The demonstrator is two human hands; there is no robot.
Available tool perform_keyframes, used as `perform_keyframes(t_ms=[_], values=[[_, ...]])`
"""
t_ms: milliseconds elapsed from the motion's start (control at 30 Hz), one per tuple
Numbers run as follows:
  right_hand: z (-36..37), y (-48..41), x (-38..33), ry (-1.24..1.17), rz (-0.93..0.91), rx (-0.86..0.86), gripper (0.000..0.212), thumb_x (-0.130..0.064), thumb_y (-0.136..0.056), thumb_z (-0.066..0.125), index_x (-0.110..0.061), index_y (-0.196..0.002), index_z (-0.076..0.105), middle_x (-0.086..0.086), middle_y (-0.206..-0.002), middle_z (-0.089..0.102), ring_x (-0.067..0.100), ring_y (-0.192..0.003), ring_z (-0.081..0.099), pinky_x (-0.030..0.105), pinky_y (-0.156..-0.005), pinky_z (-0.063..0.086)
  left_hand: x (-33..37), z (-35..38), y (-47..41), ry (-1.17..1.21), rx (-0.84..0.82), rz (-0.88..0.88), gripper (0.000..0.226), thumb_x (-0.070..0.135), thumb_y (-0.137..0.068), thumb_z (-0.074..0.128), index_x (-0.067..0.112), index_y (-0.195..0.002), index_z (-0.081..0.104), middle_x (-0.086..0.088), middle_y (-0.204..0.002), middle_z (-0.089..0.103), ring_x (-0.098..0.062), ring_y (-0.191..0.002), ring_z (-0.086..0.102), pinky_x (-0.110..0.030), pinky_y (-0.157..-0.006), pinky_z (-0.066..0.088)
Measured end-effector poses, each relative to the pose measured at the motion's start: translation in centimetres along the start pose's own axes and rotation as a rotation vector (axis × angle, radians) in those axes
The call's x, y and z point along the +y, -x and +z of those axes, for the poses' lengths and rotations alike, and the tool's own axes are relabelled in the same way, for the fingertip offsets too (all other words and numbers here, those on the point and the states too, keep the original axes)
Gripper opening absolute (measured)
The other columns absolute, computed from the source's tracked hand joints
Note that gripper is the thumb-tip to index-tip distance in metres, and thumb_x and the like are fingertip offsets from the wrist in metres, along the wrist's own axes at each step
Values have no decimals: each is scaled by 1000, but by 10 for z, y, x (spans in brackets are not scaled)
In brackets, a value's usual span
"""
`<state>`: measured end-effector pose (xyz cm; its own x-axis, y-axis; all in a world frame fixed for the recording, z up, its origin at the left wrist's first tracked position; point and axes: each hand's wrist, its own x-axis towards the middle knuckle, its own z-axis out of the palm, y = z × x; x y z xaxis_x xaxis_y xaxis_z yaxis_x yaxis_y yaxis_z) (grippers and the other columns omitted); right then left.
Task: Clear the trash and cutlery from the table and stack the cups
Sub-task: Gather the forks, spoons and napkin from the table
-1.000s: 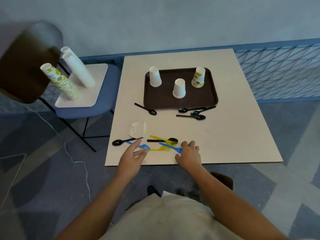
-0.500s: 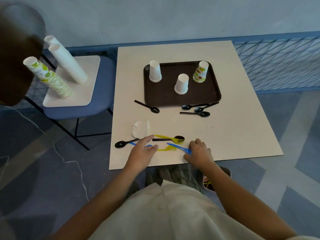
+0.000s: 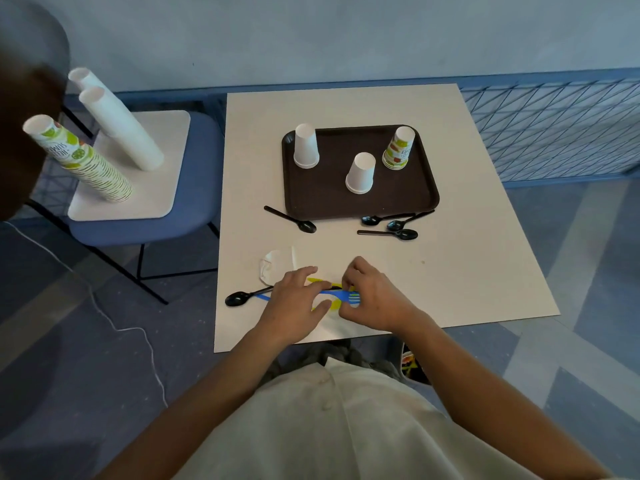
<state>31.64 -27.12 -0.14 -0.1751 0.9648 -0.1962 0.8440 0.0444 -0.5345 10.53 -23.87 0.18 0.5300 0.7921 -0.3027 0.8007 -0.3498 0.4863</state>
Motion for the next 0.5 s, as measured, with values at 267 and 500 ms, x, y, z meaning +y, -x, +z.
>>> perform_keyframes(t_ms=[267,500], values=[[9,-27,12,-45,103,111,56,-34,-82,60,-23,-136,48,0,-130,44,28,-113,49,42,-95,48,-19,-10,-6,286,30,-209,25,24,-107,51,13,-108,74,-5,-98,61,-24,-93,60,-39,-85,48],[35,-35,24,188,306,-90,52,-46,-92,61,-33,-140,47,4,-137,38,29,-121,40,44,-98,46,-26,-18,-5,352,84,-357,30,42,-108,46,19,-101,65,0,-91,55,-12,-79,53,-22,-63,38]])
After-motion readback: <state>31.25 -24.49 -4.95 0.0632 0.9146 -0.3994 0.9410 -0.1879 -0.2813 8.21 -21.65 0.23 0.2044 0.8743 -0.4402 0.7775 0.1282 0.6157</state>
